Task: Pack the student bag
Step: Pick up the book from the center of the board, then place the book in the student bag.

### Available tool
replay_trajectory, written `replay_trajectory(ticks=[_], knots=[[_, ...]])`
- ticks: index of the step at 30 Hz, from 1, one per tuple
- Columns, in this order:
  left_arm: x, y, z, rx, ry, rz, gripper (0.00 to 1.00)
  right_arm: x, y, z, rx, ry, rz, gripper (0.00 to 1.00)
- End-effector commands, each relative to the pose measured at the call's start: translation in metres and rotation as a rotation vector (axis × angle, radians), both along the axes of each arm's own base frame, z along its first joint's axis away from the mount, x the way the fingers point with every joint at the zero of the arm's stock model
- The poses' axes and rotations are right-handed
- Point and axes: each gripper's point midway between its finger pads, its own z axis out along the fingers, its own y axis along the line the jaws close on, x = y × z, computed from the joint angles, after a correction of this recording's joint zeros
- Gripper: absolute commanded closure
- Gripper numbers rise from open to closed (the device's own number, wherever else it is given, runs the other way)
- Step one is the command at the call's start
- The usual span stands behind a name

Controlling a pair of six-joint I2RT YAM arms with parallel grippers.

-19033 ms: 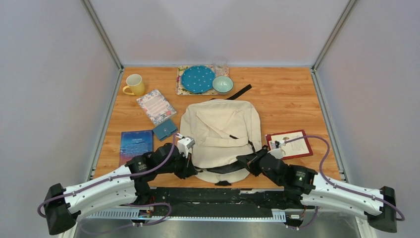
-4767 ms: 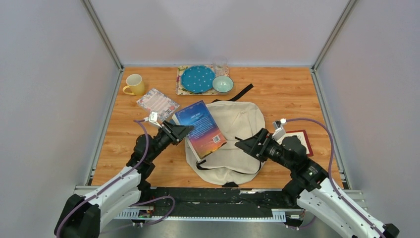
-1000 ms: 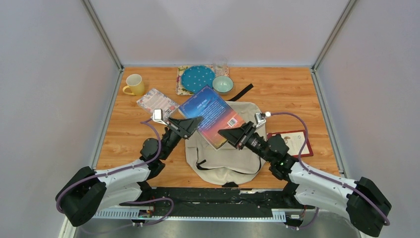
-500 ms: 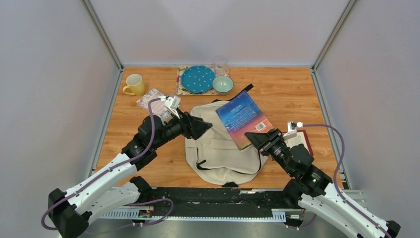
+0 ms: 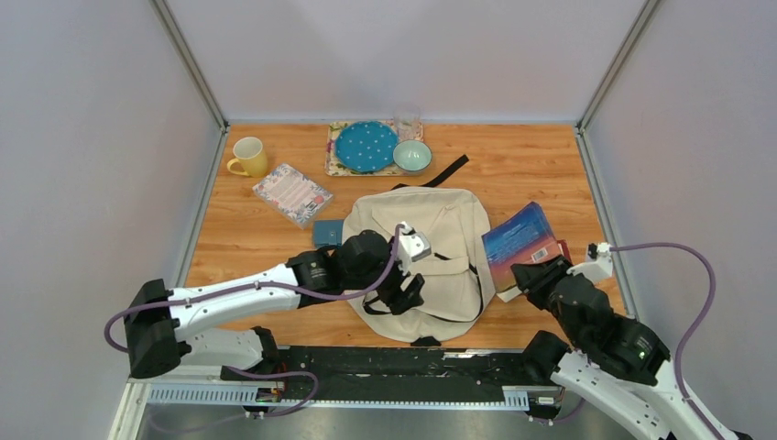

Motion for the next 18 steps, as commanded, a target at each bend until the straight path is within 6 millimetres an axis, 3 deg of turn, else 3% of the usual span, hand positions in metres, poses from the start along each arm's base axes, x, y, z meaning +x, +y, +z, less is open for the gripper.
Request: replay_trajectory(ticks=[1,6,11,18], knots=[[-0.004,-0.022,0.005,0.043,-0.112,-0.124,0.21,0.003,-0.031,0.061,0.116,-0.182,-0.131,1.00],[-0.021,-0.039,-0.012,0.086,-0.075,-0.225,0.21,-0.004,-0.037,0.066,0.141,-0.191,-0.129,1.00],[-0.025,-0.048,-0.029,0.174,-0.110,-0.267,0.22,-0.008,-0.037,0.066,0.141,-0.178,-0.114,1.00],[-0.026,-0.060,-0.049,0.272,-0.066,-0.292,0.42,-0.009,-0.034,0.063,0.149,-0.165,-0.101,1.00]])
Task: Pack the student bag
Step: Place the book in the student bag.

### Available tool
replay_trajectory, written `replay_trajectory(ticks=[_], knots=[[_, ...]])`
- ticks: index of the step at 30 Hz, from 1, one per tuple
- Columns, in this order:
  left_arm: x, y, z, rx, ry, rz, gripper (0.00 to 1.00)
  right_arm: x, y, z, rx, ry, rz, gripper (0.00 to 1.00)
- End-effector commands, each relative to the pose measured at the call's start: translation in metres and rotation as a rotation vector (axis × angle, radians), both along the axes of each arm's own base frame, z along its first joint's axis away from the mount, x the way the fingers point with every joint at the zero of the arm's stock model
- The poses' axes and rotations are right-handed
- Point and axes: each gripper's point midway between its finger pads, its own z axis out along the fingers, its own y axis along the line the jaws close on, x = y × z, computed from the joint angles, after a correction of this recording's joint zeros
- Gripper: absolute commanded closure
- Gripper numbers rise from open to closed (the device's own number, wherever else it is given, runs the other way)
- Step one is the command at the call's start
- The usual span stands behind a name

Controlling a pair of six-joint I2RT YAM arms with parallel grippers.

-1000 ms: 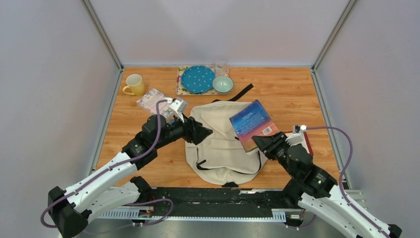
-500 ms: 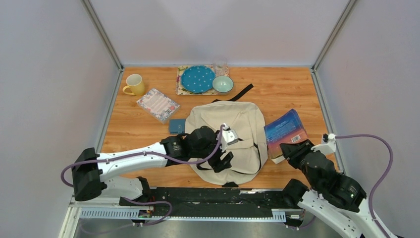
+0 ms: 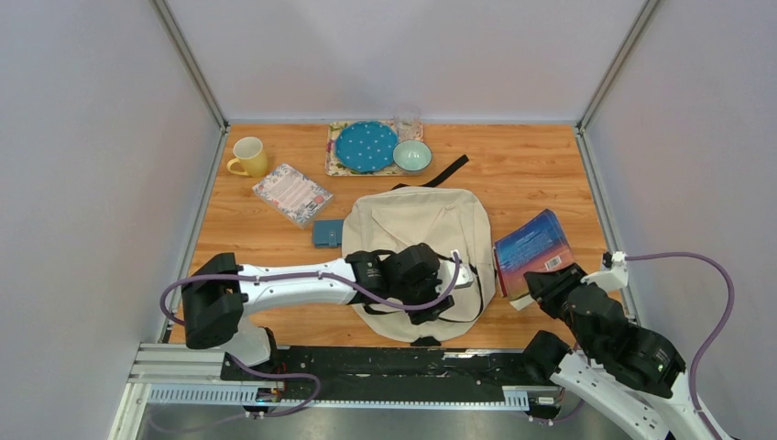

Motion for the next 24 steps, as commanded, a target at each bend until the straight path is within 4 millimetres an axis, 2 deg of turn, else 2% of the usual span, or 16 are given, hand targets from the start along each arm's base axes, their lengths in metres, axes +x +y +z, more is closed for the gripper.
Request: replay_trajectory(ticks=[1,5,7,14,16,17,20,21,24], knots=[[0.004,-0.009,0.006,0.024,-0.023,-0.024,0.43,0.009,-0.001,0.058,0.177,-0.163,-0.048,1.00],[0.003,-0.009,0.005,0.028,-0.022,-0.027,0.48,0.007,-0.002,0.056,0.175,-0.159,-0.049,1.00],[0.004,-0.008,0.004,0.037,-0.028,-0.032,0.56,0.007,-0.003,0.055,0.176,-0.157,-0.048,1.00],[0.005,-0.006,0.004,0.044,-0.039,-0.039,0.67,0.004,-0.005,0.052,0.181,-0.153,-0.053,1.00],[0.004,-0.007,0.007,0.031,-0.040,-0.042,0.75,0.004,-0.005,0.050,0.180,-0.148,-0.049,1.00],[0.004,-0.008,0.010,0.021,-0.043,-0.042,0.76,0.003,-0.005,0.050,0.181,-0.148,-0.050,1.00],[0.005,-0.009,0.016,0.000,-0.048,-0.042,0.91,0.003,-0.005,0.049,0.179,-0.142,-0.049,1.00],[0.005,-0.010,0.018,-0.007,-0.052,-0.041,1.00,0.003,-0.005,0.047,0.176,-0.138,-0.048,1.00],[0.005,-0.010,0.023,-0.034,-0.057,-0.036,1.00,0.002,-0.005,0.047,0.175,-0.135,-0.044,1.00]])
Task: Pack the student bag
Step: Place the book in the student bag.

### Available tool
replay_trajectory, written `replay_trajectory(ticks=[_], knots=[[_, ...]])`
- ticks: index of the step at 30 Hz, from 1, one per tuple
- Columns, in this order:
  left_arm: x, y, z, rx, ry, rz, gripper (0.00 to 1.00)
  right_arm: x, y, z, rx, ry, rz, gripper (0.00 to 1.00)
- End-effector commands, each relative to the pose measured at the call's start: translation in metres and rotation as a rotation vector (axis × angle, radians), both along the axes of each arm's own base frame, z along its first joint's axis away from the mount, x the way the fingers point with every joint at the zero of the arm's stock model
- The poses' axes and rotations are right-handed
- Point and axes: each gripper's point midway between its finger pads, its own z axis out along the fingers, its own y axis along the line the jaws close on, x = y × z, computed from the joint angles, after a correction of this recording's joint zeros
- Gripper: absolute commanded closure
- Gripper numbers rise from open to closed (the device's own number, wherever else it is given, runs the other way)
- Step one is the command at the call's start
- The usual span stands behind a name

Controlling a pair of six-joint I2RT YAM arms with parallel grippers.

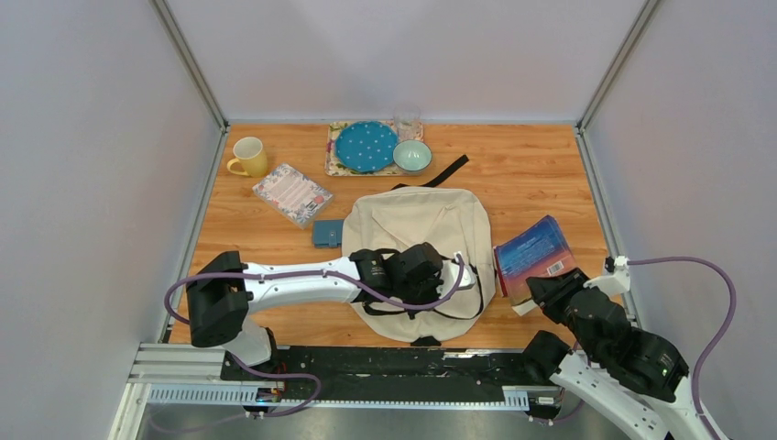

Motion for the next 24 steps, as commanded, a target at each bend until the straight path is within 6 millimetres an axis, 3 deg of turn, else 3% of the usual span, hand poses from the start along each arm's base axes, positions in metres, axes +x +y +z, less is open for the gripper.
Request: replay_trajectory(ticks=[1,13,16,24], knots=[[0.004,-0.014,0.037,-0.126,-0.046,-0.003,1.00,0.010,0.001,0.055,0.170,-0.162,-0.046,1.00],[0.012,-0.014,0.065,-0.234,-0.089,0.064,1.00,0.007,0.001,0.055,0.172,-0.156,-0.032,1.00],[0.030,-0.010,0.070,-0.234,-0.135,0.159,1.00,0.005,0.002,0.058,0.189,-0.165,-0.017,1.00],[0.096,0.015,0.122,-0.374,-0.217,0.509,1.00,-0.013,-0.016,0.076,0.210,-0.176,-0.013,1.00]])
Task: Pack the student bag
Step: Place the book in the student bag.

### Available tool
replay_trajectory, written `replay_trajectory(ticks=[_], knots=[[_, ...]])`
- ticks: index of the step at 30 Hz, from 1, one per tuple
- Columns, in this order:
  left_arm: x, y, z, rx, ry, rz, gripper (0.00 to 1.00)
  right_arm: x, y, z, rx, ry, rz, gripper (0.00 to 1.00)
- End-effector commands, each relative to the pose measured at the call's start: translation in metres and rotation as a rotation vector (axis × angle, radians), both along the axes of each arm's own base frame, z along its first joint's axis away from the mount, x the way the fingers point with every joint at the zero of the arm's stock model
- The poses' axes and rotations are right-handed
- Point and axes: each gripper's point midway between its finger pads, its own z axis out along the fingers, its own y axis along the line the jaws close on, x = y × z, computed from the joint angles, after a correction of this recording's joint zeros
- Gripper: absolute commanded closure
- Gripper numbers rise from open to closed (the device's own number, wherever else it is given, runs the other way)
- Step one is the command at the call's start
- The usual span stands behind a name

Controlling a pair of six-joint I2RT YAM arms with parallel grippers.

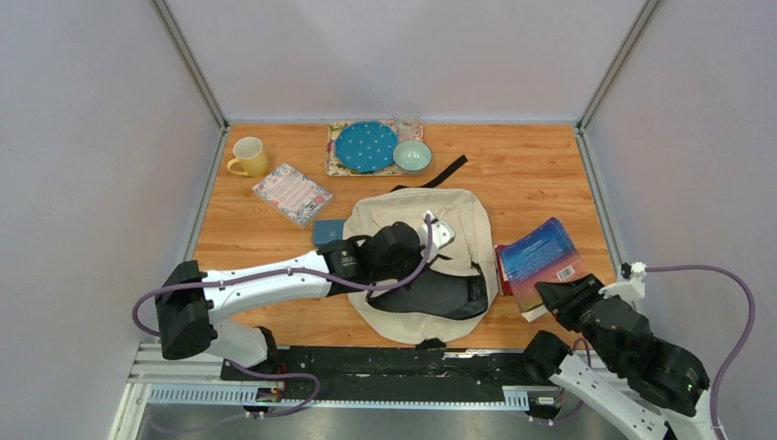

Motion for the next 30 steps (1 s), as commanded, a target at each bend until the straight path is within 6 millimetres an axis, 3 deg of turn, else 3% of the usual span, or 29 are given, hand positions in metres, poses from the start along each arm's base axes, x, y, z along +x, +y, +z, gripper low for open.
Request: replay_trajectory(ticks=[1,6,10,14,19,24,25,27,28,30], knots=[[0.044,0.006,0.075,-0.254,-0.087,0.239,1.00,-0.004,-0.014,0.075,0.184,-0.174,-0.039,1.00],[0.054,0.008,0.093,-0.325,-0.108,0.307,1.00,-0.024,-0.010,0.096,0.257,-0.176,0.050,1.00],[0.062,0.006,0.096,-0.337,-0.119,0.347,1.00,-0.051,0.020,0.107,0.434,-0.120,0.231,1.00],[0.065,0.000,0.102,-0.368,-0.113,0.360,1.00,-0.066,0.052,0.099,0.598,-0.034,0.359,1.00],[0.071,-0.003,0.109,-0.384,-0.115,0.387,1.00,-0.091,0.064,0.114,0.722,-0.016,0.492,1.00],[0.067,-0.010,0.114,-0.401,-0.099,0.361,1.00,-0.089,0.066,0.116,0.759,-0.002,0.485,1.00],[0.064,-0.012,0.114,-0.407,-0.085,0.343,1.00,-0.083,0.073,0.107,0.750,0.018,0.476,1.00],[0.060,-0.016,0.117,-0.430,-0.070,0.325,1.00,-0.074,0.083,0.109,0.795,0.018,0.468,1.00],[0.057,-0.017,0.120,-0.442,-0.061,0.308,1.00,-0.064,0.093,0.095,0.788,0.047,0.454,1.00],[0.053,-0.018,0.124,-0.460,-0.052,0.291,1.00,-0.051,0.103,0.099,0.841,0.016,0.445,1.00]])
